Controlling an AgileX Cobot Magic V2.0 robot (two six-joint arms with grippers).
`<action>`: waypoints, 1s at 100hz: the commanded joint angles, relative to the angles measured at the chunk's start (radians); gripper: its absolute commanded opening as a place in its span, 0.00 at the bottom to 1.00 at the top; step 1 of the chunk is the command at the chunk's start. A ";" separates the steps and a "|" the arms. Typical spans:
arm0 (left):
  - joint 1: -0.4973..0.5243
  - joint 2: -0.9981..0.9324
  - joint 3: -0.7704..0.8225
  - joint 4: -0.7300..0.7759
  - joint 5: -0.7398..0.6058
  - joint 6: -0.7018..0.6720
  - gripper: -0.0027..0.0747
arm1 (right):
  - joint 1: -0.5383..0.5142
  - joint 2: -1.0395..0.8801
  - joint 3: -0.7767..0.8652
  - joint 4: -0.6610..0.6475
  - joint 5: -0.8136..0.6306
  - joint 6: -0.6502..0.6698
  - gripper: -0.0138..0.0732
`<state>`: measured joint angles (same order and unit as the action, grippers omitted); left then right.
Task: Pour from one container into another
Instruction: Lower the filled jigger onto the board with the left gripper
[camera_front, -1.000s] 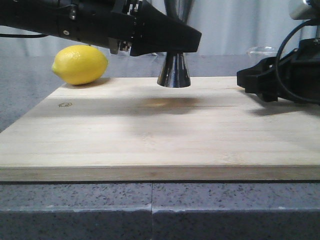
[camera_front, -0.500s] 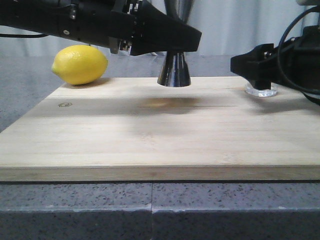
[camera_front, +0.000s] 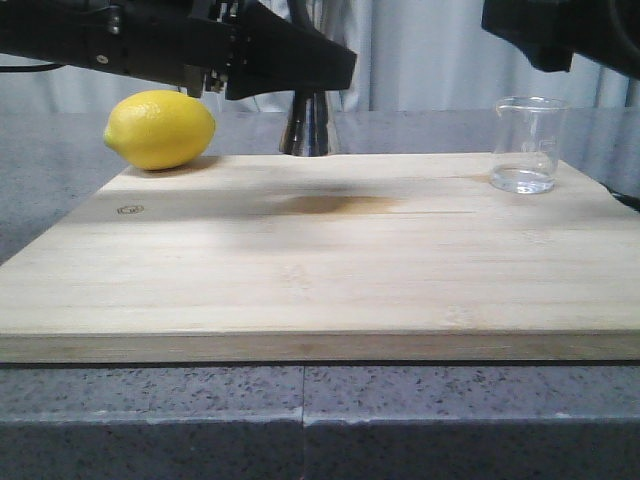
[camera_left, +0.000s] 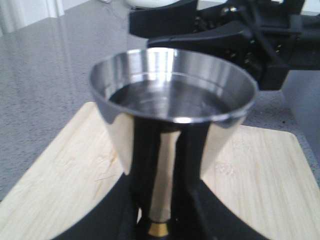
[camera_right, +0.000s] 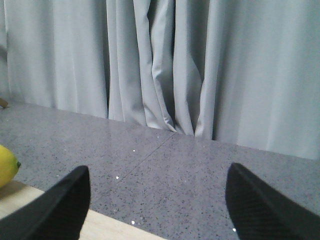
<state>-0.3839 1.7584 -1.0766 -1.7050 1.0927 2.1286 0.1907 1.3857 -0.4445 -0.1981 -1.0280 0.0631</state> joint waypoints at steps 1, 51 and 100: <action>0.017 -0.040 -0.030 -0.076 0.091 0.016 0.11 | -0.007 -0.041 -0.021 0.007 -0.094 0.001 0.76; 0.022 -0.032 -0.008 -0.078 0.118 0.086 0.11 | -0.007 -0.044 -0.021 0.007 -0.098 0.001 0.76; 0.040 0.049 -0.006 -0.112 0.174 0.135 0.11 | -0.007 -0.044 -0.021 0.007 -0.098 -0.006 0.76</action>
<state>-0.3559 1.8479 -1.0621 -1.7309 1.1510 2.2549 0.1907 1.3744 -0.4445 -0.1981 -1.0450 0.0638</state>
